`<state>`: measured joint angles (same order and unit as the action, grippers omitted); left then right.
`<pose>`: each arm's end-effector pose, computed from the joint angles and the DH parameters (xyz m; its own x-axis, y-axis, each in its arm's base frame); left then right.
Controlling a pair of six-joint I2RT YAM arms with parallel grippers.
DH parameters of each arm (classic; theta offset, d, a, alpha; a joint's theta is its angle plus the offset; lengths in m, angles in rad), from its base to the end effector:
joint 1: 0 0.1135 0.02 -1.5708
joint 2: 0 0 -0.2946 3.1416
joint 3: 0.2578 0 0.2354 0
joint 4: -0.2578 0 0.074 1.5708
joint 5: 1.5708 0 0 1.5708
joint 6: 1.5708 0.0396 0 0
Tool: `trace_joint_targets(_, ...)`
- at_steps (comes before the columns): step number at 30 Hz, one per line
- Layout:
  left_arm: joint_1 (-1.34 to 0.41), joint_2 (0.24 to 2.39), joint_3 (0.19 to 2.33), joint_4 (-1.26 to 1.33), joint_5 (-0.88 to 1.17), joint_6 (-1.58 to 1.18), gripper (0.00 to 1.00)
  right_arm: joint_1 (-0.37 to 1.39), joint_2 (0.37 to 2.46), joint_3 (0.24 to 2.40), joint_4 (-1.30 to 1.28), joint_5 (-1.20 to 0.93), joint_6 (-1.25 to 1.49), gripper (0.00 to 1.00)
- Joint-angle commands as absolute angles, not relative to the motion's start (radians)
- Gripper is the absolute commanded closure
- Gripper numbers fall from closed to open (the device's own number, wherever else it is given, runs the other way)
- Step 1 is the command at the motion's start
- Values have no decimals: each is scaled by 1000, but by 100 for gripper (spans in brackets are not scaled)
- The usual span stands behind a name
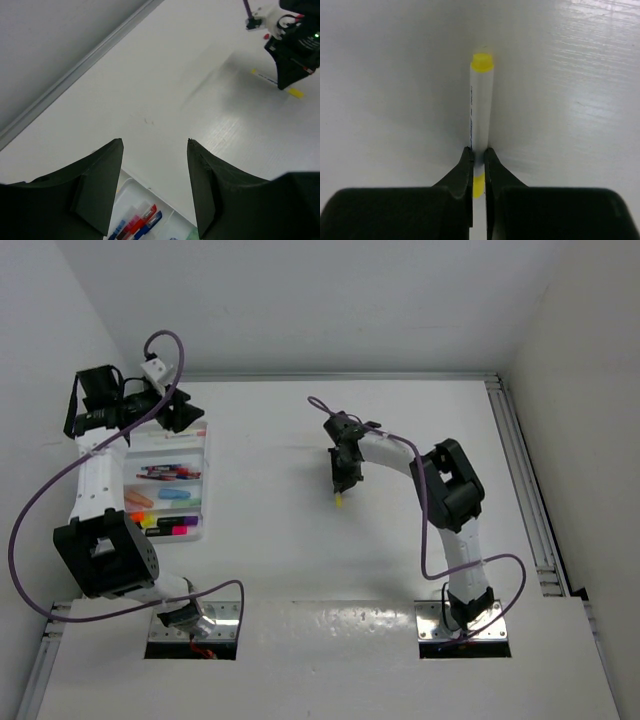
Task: Sort the stationery into containers
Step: Grab a piece of stationery with the right arm
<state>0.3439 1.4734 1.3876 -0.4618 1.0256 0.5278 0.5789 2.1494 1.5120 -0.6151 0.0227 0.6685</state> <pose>0.2976 0.0706 0.3978 -0.1654 0.2182 -0.9618 0.6895 0.7228 0.0454 0.3649 0.2374 0.1650 -0.9592 0.1133 -0.2590 0.0682 0.9818 0.1770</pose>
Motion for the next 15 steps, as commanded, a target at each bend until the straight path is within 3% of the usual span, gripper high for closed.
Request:
trace_joint_targets(1, 327, 1466, 1451, -787, 1146, 906, 40, 563, 2125, 1489, -679, -95, 491, 100)
trace_joint_targets(4, 243, 1503, 1491, -1207, 1048, 1431, 40, 540, 2074, 1451, -692, -197, 404, 100)
trace_joint_targets(6, 135, 1476, 1397, -1316, 941, 1660, 40, 528, 2030, 1387, -658, -303, 368, 100)
trace_joint_targets(12, -186, 1188, 973, -963, 861, 1545, 42, 532, 1924, 1321, -672, -491, 241, 100)
trace_joint_targets(15, -267, 1138, 925, -879, 868, 1476, 43, 531, 1917, 1330, -695, -655, 235, 100)
